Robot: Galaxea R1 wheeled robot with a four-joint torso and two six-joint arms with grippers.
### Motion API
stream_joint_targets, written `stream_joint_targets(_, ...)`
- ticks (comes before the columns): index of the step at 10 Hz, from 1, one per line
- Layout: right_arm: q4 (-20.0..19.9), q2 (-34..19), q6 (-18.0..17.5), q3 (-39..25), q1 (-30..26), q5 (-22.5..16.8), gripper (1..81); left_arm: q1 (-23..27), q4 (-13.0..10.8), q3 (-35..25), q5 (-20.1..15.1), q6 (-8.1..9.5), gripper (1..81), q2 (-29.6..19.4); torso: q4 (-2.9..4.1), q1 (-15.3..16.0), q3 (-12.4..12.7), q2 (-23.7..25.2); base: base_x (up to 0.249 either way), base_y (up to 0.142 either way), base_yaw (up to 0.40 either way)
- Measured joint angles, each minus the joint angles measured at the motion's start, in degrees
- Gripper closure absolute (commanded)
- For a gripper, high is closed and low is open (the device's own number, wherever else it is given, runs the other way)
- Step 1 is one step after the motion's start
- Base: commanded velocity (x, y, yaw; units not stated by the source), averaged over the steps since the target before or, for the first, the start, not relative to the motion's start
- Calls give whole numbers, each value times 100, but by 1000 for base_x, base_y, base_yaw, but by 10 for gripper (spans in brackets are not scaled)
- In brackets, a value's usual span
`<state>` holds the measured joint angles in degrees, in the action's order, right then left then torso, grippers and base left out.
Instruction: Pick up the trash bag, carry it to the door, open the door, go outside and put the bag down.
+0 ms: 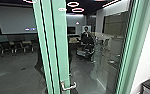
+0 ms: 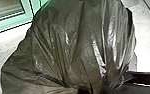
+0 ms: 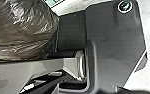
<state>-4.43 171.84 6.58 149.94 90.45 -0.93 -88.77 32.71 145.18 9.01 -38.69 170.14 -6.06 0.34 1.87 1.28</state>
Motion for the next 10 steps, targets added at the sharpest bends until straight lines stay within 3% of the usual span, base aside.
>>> stream_joint_targets(10, 0, 0, 0, 5, 17, -9, 10, -1, -2, 9, 2, 0, 811, 0, 0, 0, 0, 0, 0, 0, 194)
